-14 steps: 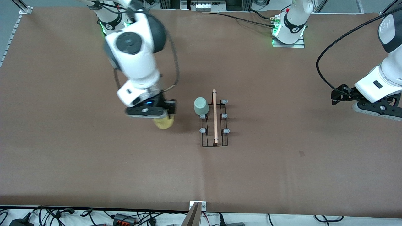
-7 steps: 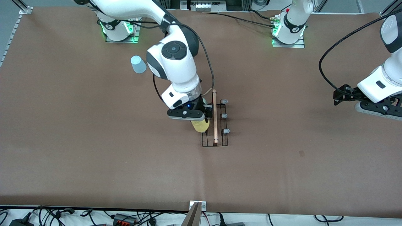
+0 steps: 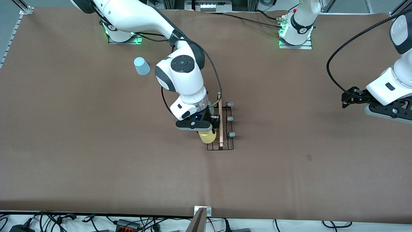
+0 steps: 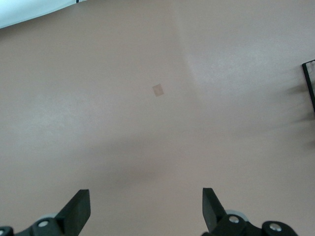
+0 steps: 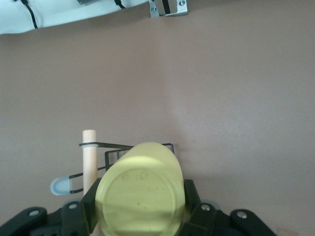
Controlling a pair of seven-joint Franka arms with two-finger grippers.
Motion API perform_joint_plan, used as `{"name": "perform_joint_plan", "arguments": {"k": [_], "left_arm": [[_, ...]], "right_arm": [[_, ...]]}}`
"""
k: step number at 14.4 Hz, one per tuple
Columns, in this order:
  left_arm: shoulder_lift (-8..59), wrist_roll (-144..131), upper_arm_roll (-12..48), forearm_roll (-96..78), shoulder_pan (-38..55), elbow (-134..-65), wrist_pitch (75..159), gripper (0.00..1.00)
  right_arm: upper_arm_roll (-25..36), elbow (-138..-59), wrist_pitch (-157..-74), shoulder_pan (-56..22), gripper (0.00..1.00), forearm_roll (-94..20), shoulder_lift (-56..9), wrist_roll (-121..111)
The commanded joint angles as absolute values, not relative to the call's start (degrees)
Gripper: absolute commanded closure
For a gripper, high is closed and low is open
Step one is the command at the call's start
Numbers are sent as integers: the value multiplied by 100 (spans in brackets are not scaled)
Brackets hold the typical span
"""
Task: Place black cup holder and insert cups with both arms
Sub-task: 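Carry the yellow cup to the rack with the right gripper, then lower the yellow cup onto a rack peg and open the right gripper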
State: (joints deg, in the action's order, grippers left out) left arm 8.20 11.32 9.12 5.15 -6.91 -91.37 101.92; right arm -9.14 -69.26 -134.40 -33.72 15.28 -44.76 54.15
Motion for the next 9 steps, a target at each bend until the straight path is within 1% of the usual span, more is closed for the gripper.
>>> {"name": "perform_joint_plan", "arguments": {"k": [1,2,3,4,5,6,7,8,9], "left_arm": [[852,1266,932,439,-721,-9018,10107,0],[853,1266,940,431,-721,-9018,10107,0],[853,1266,940,422,-712,-9026,10107,0],[853,1266,940,422,-712,-9026,10107,0],[853,1266,940,431,-712,-9026,10107,0],[853,1266,940,431,-703,-9018,10107,0],[853,1274,940,422,-712,-9018,10107,0],[853,1274,940,422,-721,-9018,10107,0],[861,1274,940,422,-712,-9009,10107,0]], "right_arm": [[-888,-6873,-13456,-3428,96,1652,-4544,5511],[-888,-6899,-13456,-3428,96,1652,-4553,5519],[-879,-6943,-13465,-3436,92,1652,-4579,5546],[-879,-6943,-13465,-3428,63,1652,-4588,5546],[-879,-6952,-13447,-3445,37,1687,-4588,5537],[-844,-6987,-13447,-3454,19,1757,-4579,5511],[-809,-7013,-13447,-3454,17,1758,-4536,5485],[-809,-7014,-13439,-3454,12,1758,-4518,5484],[-809,-7022,-13430,-3454,8,1749,-4500,5476]]}}
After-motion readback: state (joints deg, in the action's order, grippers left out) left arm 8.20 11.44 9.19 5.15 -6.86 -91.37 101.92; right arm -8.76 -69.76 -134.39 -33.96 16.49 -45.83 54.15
